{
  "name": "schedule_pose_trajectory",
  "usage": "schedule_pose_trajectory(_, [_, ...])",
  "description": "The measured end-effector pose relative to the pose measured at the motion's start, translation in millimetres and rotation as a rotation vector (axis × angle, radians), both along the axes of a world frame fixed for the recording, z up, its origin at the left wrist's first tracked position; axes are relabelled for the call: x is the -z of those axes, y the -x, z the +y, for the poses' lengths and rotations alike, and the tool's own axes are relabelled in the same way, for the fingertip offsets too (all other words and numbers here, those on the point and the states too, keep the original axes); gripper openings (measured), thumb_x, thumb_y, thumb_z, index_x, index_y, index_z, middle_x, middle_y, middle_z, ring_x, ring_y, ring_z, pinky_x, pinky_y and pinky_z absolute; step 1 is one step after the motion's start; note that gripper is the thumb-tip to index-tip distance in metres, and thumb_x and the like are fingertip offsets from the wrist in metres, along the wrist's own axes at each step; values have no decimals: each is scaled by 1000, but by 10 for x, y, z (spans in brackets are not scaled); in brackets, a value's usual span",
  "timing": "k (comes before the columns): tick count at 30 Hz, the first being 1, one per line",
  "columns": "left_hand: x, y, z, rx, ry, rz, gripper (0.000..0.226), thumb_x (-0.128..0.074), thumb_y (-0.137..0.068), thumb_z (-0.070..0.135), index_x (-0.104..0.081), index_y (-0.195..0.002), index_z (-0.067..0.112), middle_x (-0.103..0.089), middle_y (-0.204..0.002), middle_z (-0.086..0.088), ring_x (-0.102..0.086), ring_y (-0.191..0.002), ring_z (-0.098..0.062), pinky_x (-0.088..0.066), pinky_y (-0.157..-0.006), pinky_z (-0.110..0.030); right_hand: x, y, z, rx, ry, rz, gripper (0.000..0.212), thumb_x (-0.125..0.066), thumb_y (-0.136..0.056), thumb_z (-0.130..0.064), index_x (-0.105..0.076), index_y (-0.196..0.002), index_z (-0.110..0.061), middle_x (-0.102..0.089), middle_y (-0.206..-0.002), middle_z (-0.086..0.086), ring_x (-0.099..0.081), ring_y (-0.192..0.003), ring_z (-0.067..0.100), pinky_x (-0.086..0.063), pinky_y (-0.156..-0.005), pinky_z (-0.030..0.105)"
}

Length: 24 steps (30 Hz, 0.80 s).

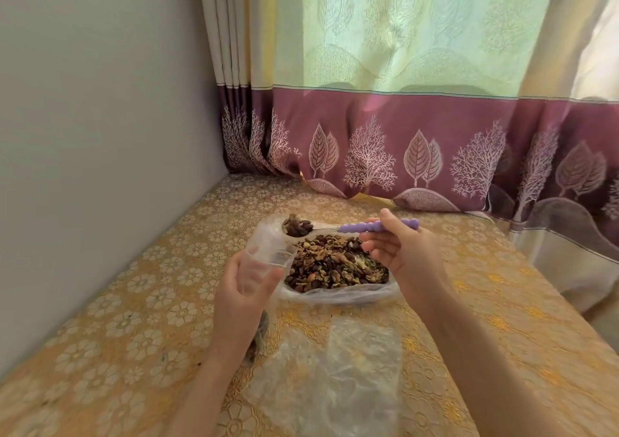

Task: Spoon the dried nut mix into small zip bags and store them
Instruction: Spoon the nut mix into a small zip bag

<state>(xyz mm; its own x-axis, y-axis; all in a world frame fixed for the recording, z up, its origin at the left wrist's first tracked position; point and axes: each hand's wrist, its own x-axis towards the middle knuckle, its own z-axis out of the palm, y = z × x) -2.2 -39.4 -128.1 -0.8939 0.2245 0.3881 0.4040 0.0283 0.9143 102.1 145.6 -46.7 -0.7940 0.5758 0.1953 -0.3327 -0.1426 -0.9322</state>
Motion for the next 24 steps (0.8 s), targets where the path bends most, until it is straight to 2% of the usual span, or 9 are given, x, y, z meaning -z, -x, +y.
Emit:
schedule_pose_trajectory(2, [-16,-17,5,3,-17,-12,81,-67,-66,66,-47,-131,21,-65,-100,11,-61,-73,3,-51,-58,-14,-36,-6,-96,-55,-43,-2,34,-50,-97,-20,-66,-76,1,-73,-88,17,-62,-58,12,-50,-51,15])
schedule_pose_trajectory(4, [-24,-24,10,12,-35,-14,81,-66,-65,57,-44,-134,19,-63,-107,6,-62,-78,5,-48,-56,-10,-73,-10,-191,-86,-146,5,32,-50,-97,-18,-66,-82,4,-74,-87,15,-62,-59,14,-51,-53,16])
schedule_pose_trajectory(7, [-43,-25,11,10,-43,-14,84,-64,-61,60,-46,-132,19,-62,-113,4,-61,-96,-5,-49,-72,-16,-118,-27,-302,-92,-327,58,25,-52,-95,-11,-69,-77,-6,-74,-76,7,-62,-57,15,-51,-52,19])
schedule_pose_trajectory(10, [-51,-23,7,29,-88,-45,81,-66,-58,57,-50,-127,16,-65,-108,2,-63,-95,-12,-52,-82,-27,-131,-46,-348,-119,-448,73,22,-54,-93,-9,-69,-78,-10,-74,-72,1,-62,-57,17,-51,-50,21])
schedule_pose_trajectory(13, [-62,-27,2,41,-110,-42,72,-67,-60,53,-52,-122,18,-65,-104,0,-64,-86,-11,-52,-70,-19,-122,-46,-315,-117,-453,86,16,-54,-93,-9,-68,-85,-5,-72,-70,2,-62,-57,17,-50,-50,21])
schedule_pose_trajectory(16, [-78,-28,1,50,-119,-29,65,-67,-66,44,-53,-122,13,-65,-101,-5,-62,-74,2,-47,-58,-10,-108,-42,-218,-104,-401,112,20,-51,-94,-9,-65,-90,4,-74,-82,11,-61,-59,18,-50,-51,21])
schedule_pose_trajectory(19, [-95,-40,-2,55,-122,-21,54,-67,-68,43,-55,-114,18,-65,-94,-2,-60,-62,4,-44,-48,-9,-76,-32,-81,-9,-338,115,27,-49,-96,-15,-67,-83,1,-74,-87,13,-57,-59,16,-47,-50,19])
schedule_pose_trajectory(22, [-93,-45,-7,52,-123,-12,55,-66,-66,49,-55,-113,22,-65,-93,1,-60,-63,4,-44,-49,-10,4,-13,98,176,-279,87,30,-51,-96,-20,-66,-76,-4,-74,-78,13,-56,-55,14,-46,-48,18])
schedule_pose_trajectory(24, [-88,-36,-9,49,-118,-9,53,-66,-66,49,-56,-112,23,-66,-94,2,-61,-67,4,-46,-51,-10,92,-4,231,307,-325,19,31,-52,-96,-21,-67,-72,-6,-73,-71,10,-57,-53,13,-46,-47,17])
